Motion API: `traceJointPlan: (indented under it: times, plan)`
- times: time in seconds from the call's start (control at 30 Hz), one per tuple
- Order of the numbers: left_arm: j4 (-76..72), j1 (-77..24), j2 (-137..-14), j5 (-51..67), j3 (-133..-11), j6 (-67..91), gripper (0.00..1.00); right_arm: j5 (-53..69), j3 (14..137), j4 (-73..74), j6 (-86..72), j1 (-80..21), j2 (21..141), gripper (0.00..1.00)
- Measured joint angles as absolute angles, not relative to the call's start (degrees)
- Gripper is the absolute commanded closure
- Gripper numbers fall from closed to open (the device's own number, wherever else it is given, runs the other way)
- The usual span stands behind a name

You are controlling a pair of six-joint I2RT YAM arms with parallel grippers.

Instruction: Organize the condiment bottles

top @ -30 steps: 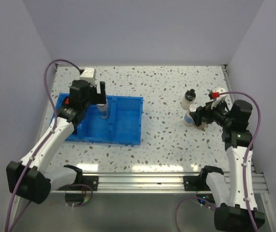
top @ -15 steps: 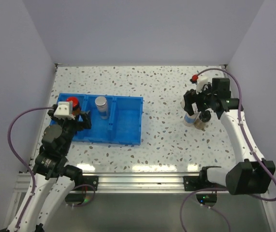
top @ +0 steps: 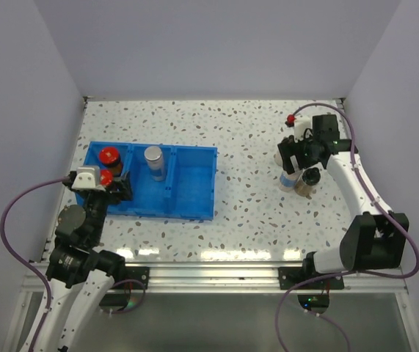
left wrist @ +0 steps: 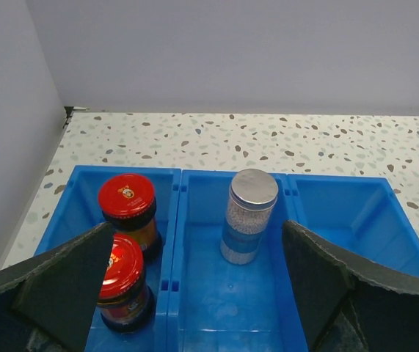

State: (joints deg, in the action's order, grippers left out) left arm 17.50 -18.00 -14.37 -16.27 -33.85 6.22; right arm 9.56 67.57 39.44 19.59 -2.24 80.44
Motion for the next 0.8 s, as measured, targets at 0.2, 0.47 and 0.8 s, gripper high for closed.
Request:
traceJointPlan:
  times: [0.2, 0.47, 0.8]
  plan:
    - [17.43, -18.00, -13.91, -16.58, -33.85, 6.20, 0.00, 9.50, 67.57, 39.75, 19.81, -2.81, 82.59, 0.14]
    - [17.41, -18.00, -12.75, -17.43, -33.85, 6.22, 0.00, 8.08, 67.57, 40.47, 20.84, -5.43, 84.71, 0.67]
    - [17.41, -18.00, -10.94, -18.68, -33.85, 6.22, 0.00, 8.38, 75.02, 48.10, 21.06, -14.68, 83.37, 1.00]
